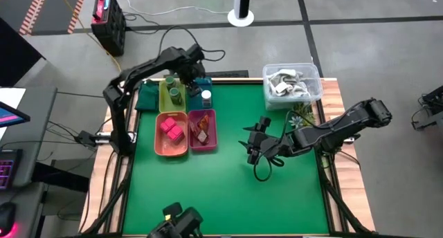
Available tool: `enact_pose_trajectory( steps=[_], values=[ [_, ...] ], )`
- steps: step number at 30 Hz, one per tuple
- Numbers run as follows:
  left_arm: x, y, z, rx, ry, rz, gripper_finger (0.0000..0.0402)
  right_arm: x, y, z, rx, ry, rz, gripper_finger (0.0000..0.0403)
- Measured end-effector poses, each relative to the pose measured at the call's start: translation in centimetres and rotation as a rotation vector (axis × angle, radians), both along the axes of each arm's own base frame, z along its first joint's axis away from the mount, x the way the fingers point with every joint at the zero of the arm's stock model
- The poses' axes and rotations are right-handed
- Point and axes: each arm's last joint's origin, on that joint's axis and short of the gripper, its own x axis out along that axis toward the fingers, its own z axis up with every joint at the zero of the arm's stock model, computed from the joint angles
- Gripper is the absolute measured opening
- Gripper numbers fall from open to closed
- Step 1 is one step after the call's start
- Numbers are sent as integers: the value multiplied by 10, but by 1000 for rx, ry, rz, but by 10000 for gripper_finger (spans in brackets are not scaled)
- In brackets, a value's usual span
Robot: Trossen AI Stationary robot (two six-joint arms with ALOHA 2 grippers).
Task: Sort spices by type
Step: Put the white seasoning bottle into the blue bin, then return to Home Position
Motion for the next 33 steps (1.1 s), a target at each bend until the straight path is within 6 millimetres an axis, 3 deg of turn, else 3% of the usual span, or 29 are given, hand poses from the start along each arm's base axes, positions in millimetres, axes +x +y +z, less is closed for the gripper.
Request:
enact_pose_trajectory(
  steps=[8,15,22,29,33],
  values=[
    [5,0,-4,9,9,-32,197,0,0,0,0,0,0,269],
    [8,-6,-4,-1,15,-46,276,0,0,0,1,-1,0,269],
    [12,-11,-2,28,29,-71,288,0,1,0,2,-1,1,269],
    [1,-29,38,136,-37,-108,289,-1,1,-1,-1,9,2,269],
    [-8,-51,70,194,-116,-129,290,-9,0,-11,-12,2,16,269]
  ],
)
